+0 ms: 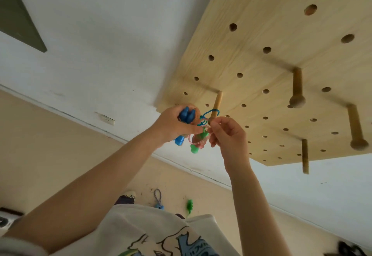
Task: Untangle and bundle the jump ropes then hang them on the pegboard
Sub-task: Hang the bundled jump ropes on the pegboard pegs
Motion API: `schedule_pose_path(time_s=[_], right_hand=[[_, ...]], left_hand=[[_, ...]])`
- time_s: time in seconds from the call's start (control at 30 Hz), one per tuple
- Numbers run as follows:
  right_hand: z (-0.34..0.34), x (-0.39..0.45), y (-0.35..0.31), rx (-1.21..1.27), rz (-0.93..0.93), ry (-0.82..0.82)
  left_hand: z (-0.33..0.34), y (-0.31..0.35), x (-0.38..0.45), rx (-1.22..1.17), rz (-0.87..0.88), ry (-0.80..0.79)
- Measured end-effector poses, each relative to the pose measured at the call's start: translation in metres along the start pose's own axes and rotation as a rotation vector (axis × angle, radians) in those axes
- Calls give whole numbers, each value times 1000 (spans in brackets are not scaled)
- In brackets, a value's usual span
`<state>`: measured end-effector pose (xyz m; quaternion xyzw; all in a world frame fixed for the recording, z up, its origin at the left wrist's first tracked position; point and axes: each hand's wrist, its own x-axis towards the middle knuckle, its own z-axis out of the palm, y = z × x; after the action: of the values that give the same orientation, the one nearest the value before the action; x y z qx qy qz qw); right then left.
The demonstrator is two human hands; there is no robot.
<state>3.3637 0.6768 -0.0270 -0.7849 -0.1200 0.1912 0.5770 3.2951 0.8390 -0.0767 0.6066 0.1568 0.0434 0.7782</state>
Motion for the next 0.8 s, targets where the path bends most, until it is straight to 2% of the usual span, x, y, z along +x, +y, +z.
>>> schedule_pose_path(time_s=[0.13,0.4,0.53,0.67,0.8], right_hand=[[-7,7,5,-59,1,159],[0,31,7,16,144,133],[8,42,2,-36,155,100],[12,58,-5,71,154,171],[8,70,-12,30,163,189]], left_hand=[[7,-1,12,33,2,90],[13,13,33,3,-16,182],[14,16,43,10,-20,151],[7,14,44,-9,35,68],[-2,13,38,-68,-8,61]])
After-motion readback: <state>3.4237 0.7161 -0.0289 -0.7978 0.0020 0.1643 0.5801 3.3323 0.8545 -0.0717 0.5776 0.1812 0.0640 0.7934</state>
